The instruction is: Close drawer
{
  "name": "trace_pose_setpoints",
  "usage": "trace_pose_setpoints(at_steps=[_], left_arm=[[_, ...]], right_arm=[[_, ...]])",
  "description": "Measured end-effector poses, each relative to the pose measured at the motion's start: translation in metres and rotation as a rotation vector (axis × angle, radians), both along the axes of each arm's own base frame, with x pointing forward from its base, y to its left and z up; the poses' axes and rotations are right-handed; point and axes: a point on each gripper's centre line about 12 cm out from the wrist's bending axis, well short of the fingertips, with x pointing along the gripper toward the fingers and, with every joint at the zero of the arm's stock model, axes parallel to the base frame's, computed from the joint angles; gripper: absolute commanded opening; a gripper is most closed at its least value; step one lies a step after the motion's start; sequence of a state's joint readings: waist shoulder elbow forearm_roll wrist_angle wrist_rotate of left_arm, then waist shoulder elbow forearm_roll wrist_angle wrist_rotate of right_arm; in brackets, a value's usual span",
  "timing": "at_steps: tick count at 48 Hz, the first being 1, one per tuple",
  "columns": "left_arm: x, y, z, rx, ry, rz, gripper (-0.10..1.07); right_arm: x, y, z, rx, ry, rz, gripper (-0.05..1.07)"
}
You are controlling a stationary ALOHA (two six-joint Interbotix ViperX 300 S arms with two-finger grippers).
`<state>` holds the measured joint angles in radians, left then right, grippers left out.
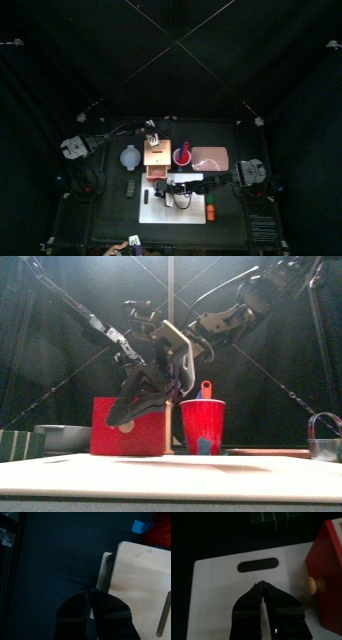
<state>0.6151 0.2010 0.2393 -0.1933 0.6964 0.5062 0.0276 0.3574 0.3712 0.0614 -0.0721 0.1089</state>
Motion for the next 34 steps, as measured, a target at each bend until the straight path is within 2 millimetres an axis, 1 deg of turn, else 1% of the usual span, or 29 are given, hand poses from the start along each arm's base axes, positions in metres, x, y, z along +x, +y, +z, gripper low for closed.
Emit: trace_pose_setpoints(at_steps=[5,20,23,29,34], left_arm=[[-0.001,0.0,-0.001,-0.002,0.002,0.001,0.5],[-0.001,0.001,-0.003,0.022,0.004,-0.027,0.5],[0.0,0.001,-0.002,0.033,-0.001,-0.035,0.49],[0.001,0.002,-0.002,0.054,-0.009,-0.055,0.49],[0.001,0.003,-0.002,0.064,-0.013,-0.059,0.49]], right_arm=[[0.002,-0.014,0.001,-0.015,0.014,-0.014,0.19],[0.002,-0.024,0.003,-0.076,0.064,0.016,0.19],[0.003,-0.031,0.003,-0.095,0.071,0.017,0.19],[0.005,-0.054,0.008,-0.133,0.079,-0.002,0.19],[0.009,-0.062,0.008,-0.165,0.086,0.005,0.19]])
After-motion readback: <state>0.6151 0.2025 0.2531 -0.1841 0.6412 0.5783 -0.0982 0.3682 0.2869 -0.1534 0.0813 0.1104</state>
